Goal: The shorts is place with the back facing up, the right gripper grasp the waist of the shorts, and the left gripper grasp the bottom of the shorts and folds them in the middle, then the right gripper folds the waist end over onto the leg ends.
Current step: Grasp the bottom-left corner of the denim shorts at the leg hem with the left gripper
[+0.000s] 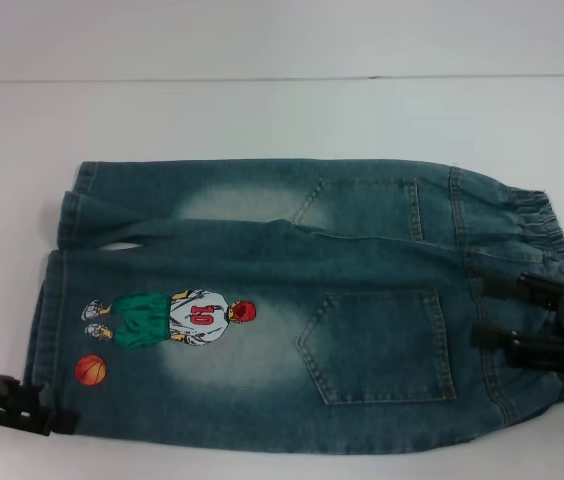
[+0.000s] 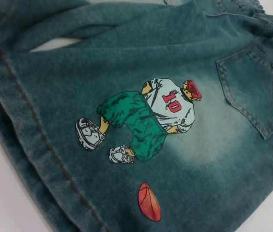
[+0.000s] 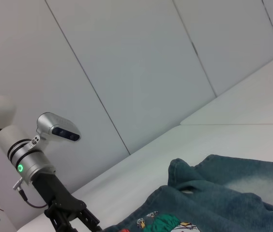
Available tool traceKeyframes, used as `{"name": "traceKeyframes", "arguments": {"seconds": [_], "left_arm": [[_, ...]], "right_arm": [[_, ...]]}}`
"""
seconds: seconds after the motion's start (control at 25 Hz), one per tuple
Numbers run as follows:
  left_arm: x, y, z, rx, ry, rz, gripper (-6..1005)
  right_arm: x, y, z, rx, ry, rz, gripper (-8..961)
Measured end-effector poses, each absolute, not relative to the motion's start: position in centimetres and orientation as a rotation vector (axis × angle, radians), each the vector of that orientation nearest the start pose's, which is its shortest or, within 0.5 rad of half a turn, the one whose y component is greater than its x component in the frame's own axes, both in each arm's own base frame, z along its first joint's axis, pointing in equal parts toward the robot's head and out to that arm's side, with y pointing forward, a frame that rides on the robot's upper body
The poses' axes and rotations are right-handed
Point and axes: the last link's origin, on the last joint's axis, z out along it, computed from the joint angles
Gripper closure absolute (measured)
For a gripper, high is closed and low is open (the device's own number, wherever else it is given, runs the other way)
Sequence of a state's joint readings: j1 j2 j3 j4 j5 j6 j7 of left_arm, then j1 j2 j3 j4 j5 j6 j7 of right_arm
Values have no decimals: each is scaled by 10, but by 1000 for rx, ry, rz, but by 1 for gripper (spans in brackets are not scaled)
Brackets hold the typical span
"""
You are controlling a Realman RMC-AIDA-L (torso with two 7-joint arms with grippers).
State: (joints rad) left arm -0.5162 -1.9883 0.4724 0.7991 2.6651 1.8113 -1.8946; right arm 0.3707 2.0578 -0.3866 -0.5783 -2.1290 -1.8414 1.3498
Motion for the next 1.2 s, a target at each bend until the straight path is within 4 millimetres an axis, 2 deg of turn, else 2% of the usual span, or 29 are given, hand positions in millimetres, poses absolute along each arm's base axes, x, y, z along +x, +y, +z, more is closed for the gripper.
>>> {"name": "traceKeyframes", "arguments": {"seconds": [0.64,1.2], "left_arm": [[-341,285,62,-2628,-1469,-13,101],[-344,283,65,-2618,-1470,-18,116]], "right_arm": [[311,251,22,-2625,890,976,28],[311,252,24,-2613,886,982,29]]}}
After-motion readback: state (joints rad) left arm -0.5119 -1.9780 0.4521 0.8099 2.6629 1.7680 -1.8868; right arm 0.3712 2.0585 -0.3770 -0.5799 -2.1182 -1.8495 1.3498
